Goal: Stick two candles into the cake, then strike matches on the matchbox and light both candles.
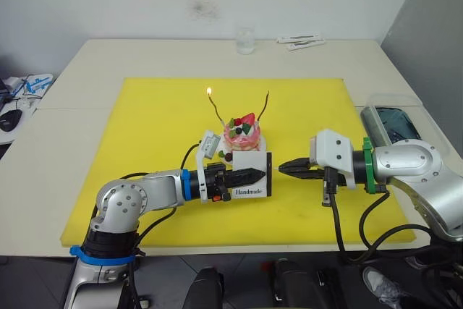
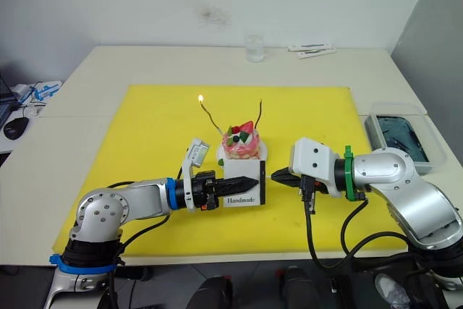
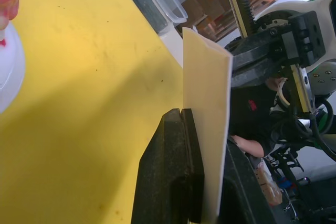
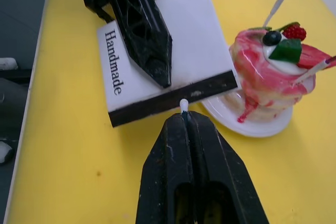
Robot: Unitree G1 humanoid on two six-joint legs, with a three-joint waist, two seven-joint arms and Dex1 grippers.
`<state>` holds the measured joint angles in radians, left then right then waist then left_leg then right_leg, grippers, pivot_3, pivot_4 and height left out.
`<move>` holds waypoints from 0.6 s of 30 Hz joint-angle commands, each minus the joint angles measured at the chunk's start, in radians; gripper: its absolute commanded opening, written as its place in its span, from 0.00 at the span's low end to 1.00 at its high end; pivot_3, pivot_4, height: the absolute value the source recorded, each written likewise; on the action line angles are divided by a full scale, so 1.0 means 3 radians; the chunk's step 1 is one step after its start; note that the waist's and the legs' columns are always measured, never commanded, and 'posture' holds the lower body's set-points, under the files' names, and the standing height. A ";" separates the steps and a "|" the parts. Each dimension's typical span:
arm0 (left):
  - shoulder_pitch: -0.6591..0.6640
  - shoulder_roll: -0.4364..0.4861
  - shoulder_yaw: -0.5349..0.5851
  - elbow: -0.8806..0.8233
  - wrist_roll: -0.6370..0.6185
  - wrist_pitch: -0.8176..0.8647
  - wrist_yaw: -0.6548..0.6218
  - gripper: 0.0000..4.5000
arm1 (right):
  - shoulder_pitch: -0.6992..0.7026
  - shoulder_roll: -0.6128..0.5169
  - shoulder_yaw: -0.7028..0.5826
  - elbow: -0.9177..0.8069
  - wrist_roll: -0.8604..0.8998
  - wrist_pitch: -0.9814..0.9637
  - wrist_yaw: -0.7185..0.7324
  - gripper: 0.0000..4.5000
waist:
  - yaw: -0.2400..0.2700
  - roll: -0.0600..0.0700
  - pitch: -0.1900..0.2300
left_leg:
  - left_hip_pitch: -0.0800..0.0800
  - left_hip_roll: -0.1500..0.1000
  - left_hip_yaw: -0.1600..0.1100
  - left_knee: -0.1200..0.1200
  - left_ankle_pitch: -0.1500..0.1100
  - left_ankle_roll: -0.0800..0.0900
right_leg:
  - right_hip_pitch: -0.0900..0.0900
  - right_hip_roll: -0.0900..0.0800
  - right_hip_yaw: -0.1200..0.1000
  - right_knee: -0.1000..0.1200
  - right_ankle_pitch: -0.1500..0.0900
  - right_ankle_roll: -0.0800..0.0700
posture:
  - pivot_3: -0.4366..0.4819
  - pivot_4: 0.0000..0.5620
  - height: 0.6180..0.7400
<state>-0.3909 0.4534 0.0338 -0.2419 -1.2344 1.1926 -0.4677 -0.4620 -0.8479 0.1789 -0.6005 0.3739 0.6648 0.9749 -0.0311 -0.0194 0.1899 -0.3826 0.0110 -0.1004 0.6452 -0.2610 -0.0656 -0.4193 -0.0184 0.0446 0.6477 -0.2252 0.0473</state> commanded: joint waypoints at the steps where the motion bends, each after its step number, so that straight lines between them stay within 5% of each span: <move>1: -0.0025 -0.0021 0.0030 -0.0095 -0.0020 -0.0014 -0.0030 0.00 | -0.0084 0.0022 0.0016 -0.0059 -0.0038 -0.0052 -0.0023 0.00 | 0.0000 0.0000 0.0000 | 0.0000 0.0000 0.0000 0.0000 0.0000 0.0000 | 0.0000 0.0000 0.0000 0.0000 0.0000 0.0000 | 0.48 0.27 1.00; 18: -0.0016 -0.0033 0.0054 -0.0136 -0.0081 0.0003 -0.0025 0.00 | -0.0052 0.0027 0.0250 0.0103 -0.0348 -0.0299 0.0062 0.00 | 0.0000 0.0000 0.0000 | 0.0000 0.0000 0.0000 0.0000 0.0000 0.0000 | 0.0000 0.0000 0.0000 0.0001 0.0000 0.0000 | 0.48 0.27 1.00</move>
<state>-0.3902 0.4483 0.0338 -0.2424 -1.2364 1.1973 -0.4650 -0.4657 -0.8344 0.2487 -0.5647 0.2857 0.5905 0.9825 -0.0312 -0.0194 0.1899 -0.3825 0.0110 -0.1006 0.6452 -0.2610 -0.0656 -0.4194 -0.0184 0.0445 0.6479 -0.2252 0.0473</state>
